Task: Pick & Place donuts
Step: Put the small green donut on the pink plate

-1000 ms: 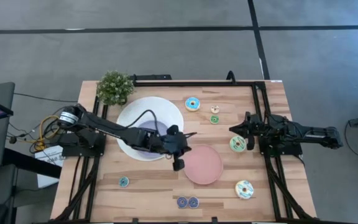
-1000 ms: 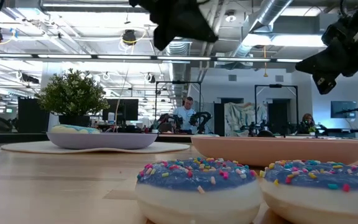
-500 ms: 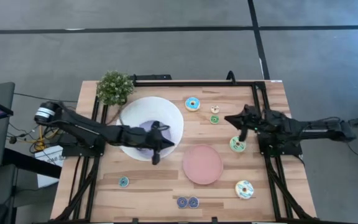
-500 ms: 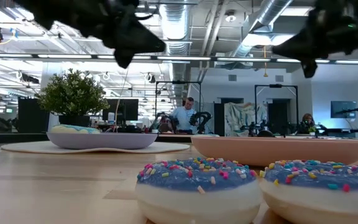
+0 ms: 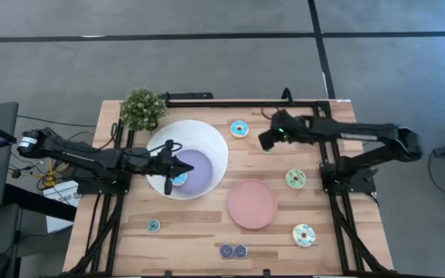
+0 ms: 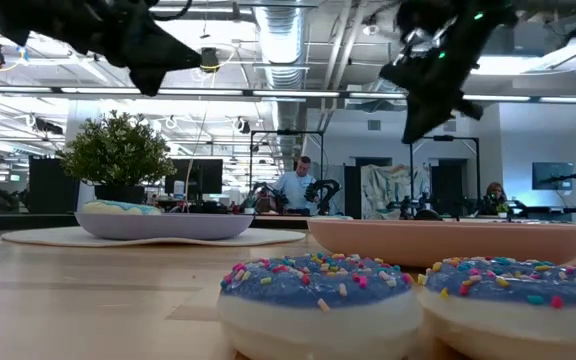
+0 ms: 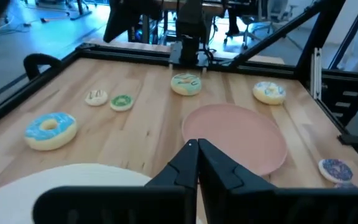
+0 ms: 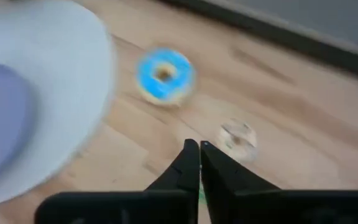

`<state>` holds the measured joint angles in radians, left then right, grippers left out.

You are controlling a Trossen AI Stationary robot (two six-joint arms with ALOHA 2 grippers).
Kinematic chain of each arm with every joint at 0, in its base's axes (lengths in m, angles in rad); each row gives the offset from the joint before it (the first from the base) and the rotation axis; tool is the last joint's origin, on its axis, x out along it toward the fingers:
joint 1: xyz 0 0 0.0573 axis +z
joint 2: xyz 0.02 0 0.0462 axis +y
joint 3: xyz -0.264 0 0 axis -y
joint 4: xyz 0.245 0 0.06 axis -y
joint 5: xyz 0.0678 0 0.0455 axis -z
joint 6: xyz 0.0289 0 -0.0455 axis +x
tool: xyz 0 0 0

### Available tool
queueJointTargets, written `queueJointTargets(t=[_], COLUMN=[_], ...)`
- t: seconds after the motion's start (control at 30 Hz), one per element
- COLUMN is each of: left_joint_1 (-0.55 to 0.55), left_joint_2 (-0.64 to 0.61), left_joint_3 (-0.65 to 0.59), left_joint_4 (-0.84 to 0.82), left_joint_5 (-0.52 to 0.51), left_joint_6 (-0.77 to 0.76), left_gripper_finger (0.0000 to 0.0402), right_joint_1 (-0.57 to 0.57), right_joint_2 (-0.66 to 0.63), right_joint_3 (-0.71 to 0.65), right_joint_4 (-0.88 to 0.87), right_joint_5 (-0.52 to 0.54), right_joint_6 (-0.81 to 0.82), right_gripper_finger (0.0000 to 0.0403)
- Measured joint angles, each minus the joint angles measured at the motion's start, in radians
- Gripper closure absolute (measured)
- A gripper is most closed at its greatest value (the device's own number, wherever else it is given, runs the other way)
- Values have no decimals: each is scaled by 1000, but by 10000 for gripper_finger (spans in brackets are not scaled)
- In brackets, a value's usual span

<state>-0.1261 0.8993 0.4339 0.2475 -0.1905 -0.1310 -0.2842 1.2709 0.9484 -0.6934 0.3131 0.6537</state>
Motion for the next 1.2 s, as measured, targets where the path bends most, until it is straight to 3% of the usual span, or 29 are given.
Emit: queueJointTargets(t=[0.3,0.5,0.67,0.87,1.2], left_joint_1=[0,0,0,0,0], left_joint_2=[-99,-105,-105,-105,-105], left_joint_3=[1,0,0,0,0], left_joint_4=[-198,-246,-251,-261,-261], left_joint_5=[1,11,22,22,22], left_joint_6=[-5,-9,-9,-11,-11], left_gripper_finger=[401,401,401,401,401], right_joint_1=[-124,-109,-109,-109,-109], right_joint_2=[253,348,411,466,515], right_joint_3=[58,59,58,58,60], right_joint_4=[-64,-55,-57,-48,-16], right_joint_5=[-244,-255,-252,-263,-285], right_joint_6=[166,237,282,283,282], right_gripper_finger=[246,134,81,71,126])
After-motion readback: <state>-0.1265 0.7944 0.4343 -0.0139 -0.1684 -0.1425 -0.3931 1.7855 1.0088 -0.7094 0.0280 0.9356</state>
